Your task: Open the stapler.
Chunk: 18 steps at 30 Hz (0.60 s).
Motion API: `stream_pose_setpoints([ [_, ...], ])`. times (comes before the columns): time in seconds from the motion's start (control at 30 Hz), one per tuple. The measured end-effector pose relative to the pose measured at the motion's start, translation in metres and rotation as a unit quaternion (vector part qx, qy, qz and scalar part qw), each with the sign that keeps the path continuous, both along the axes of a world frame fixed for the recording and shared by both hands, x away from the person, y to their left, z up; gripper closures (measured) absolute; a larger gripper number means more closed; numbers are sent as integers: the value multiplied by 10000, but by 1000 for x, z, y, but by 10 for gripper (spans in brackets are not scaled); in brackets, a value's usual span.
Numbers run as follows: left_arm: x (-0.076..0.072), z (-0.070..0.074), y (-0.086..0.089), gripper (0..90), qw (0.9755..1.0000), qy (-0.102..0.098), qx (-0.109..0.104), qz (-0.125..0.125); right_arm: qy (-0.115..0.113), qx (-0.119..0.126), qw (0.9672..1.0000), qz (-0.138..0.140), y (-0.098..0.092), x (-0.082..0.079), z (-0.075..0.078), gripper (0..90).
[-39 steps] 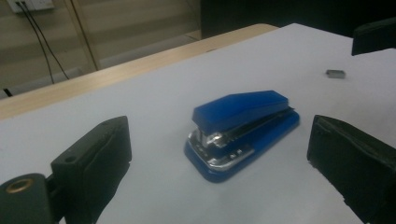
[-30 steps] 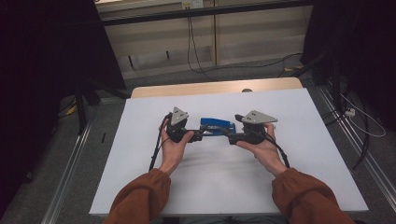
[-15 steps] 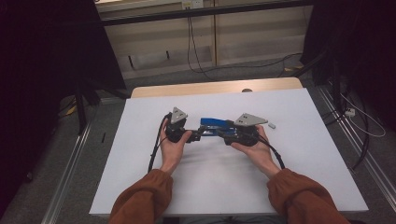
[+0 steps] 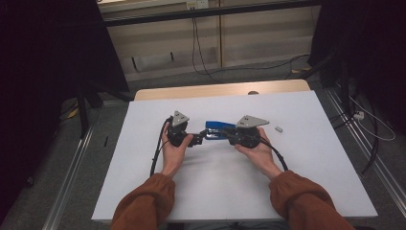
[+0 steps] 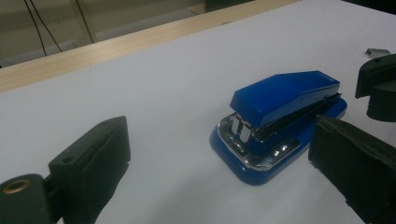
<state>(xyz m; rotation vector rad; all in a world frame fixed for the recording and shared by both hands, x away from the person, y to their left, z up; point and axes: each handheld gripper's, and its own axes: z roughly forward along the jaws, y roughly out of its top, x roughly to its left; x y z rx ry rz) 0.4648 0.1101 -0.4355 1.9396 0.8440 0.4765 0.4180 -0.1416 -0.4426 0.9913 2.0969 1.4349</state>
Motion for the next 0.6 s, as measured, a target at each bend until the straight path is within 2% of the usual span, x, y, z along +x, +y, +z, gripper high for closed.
stream_pose_setpoints([
  [0.07,0,1,0,54,10000,-15,-80,-25,-1,5,10000,13,0,1,0,864],
  [0.1,0,1,0,54,9998,-31,-194,-36,16,-2,10000,39,1,1,0,888],
  [0.2,1,1,2,55,9997,-26,-241,16,73,15,9999,109,3,2,-1,900],
  [0.3,2,0,2,63,9999,-14,-85,89,84,-87,9998,170,6,3,-1,900],
  [0.37,2,0,3,75,9999,71,-87,113,105,-129,9997,191,8,4,-2,900],
  [0.43,1,0,2,130,9998,79,-33,162,128,-182,9996,199,10,6,-3,900],
  [0.5,1,0,2,221,9999,80,-9,133,144,-202,9995,196,11,7,-3,900],
  [0.6,0,1,1,286,9999,82,-1,107,188,-164,9995,190,12,9,-1,900],
])
